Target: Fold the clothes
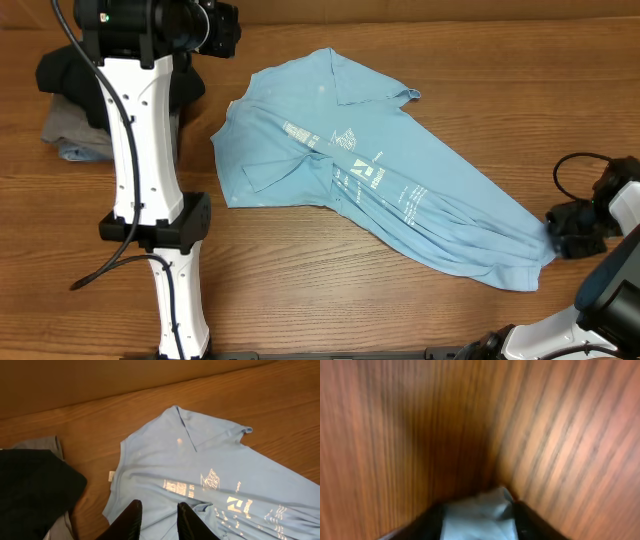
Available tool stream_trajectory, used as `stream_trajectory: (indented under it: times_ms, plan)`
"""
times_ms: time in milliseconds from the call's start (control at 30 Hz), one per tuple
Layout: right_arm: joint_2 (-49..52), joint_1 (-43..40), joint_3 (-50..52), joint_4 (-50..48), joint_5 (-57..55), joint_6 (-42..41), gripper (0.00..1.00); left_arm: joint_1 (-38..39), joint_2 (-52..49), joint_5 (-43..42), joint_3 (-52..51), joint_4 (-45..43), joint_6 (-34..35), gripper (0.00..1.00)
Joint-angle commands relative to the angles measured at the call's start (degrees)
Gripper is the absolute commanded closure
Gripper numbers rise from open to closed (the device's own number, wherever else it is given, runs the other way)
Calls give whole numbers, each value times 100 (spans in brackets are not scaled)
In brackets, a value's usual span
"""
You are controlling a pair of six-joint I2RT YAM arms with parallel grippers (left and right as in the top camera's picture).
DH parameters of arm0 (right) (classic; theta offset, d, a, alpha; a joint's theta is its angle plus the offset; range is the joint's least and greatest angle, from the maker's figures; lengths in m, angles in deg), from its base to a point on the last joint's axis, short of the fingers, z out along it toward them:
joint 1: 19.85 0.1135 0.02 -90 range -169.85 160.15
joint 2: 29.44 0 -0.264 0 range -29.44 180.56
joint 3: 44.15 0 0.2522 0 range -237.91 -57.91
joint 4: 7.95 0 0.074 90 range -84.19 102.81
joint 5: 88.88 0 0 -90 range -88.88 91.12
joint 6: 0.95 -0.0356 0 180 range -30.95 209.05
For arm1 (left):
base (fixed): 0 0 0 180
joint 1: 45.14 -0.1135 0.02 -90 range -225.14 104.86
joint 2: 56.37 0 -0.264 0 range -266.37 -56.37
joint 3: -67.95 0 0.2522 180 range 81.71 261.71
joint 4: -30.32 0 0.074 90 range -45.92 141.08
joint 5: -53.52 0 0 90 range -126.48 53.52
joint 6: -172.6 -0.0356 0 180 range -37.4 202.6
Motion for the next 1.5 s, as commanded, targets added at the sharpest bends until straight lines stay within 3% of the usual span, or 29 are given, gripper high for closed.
stream_trajectory:
  times_ms: [0, 67, 233, 367, 533, 567, 600, 633, 767, 833, 867, 900, 1167, 1300, 1467]
  plan:
    - [153, -35, 313, -407, -317, -254, 79, 74, 289, -109, 107, 11, -74, 76]
    - [153, -35, 334, -682, -192, -249, 96, 76, 365, -109, 107, 9, -184, 79]
    - [136, -37, -260, -1700, 973, 120, 96, 59, 750, -109, 107, -11, -610, 85]
    - [125, -72, -1827, -2170, 1652, 422, 96, -24, 1202, -92, 107, -11, -715, 85]
    - [125, -116, -4052, -2057, 1224, 769, 95, -85, 1663, -111, 107, 11, -706, 80]
    - [125, -118, -4363, -1950, 1075, 789, 75, -85, 1733, -116, 107, 11, -704, 78]
    - [125, -120, -4688, -1805, 1047, 896, 18, -85, 1847, -114, 107, 11, -706, 68]
    - [122, -122, -4857, -1635, 1049, 960, 0, -85, 1904, -111, 107, 11, -706, 64]
    - [79, -122, -5165, -693, 1051, 1023, 0, -85, 2079, -111, 107, 11, -708, 60]
    - [-2, -120, -5165, -271, 1091, 1023, 0, -85, 2159, -155, 107, 11, -706, 50]
    - [-57, -120, -5165, -39, 1156, 1023, 0, -87, 2199, -258, 107, 11, -693, 34]
    - [-109, -120, -5165, 170, 1211, 1025, 0, -87, 2236, -402, 107, 9, -693, 0]
    - [-817, -103, -5163, 1665, 1812, 1333, 0, -74, 2216, -704, -365, 11, -688, 0]
    - [-1255, -103, -5163, 2223, 2326, 1593, 0, 79, 2184, -590, -1539, 11, -691, 10]
    - [-1698, -103, -5163, 2988, 2798, 1604, 0, 232, 2135, -601, -3318, 0, -693, 12]
